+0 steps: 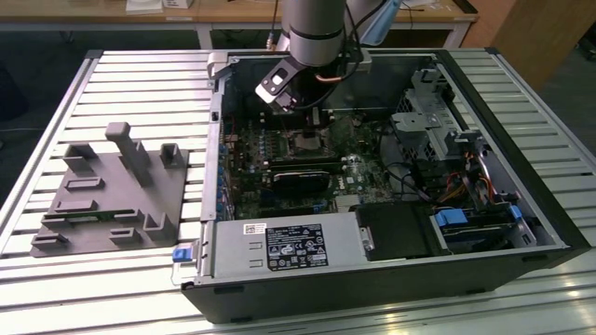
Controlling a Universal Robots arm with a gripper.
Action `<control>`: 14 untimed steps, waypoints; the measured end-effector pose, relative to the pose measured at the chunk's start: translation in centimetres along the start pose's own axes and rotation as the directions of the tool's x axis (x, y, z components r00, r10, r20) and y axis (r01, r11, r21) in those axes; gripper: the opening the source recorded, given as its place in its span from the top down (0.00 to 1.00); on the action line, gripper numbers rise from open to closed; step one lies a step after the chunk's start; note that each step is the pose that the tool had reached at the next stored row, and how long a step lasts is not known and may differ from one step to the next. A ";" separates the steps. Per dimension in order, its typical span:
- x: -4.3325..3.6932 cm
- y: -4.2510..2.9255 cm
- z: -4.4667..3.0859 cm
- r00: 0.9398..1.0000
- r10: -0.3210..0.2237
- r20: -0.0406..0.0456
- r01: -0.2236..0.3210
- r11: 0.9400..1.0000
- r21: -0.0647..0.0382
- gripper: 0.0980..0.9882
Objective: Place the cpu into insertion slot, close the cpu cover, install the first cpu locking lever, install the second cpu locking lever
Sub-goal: 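Place the cpu into insertion slot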
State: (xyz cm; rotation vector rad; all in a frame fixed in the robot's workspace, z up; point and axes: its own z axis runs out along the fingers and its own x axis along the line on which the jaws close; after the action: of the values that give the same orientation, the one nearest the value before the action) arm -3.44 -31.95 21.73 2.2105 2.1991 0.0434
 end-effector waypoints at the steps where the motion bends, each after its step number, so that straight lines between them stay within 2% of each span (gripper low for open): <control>1: 0.00 0.01 -0.16 1.000 0.000 0.000 0.000 1.000 0.000 0.99; 3: 0.00 0.02 -0.47 1.000 0.000 0.000 0.000 1.000 0.000 0.99; 4: 0.00 0.04 -0.99 1.000 0.000 0.000 0.000 1.000 0.000 0.99; 8: 0.01 0.06 -1.72 1.000 0.000 0.000 0.000 1.000 0.000 0.99; 14: 0.01 0.09 -2.45 1.000 0.000 0.000 0.000 1.000 0.000 0.99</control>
State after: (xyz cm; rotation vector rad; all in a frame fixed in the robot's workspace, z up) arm -3.44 -31.95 24.19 2.2105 2.1991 0.0436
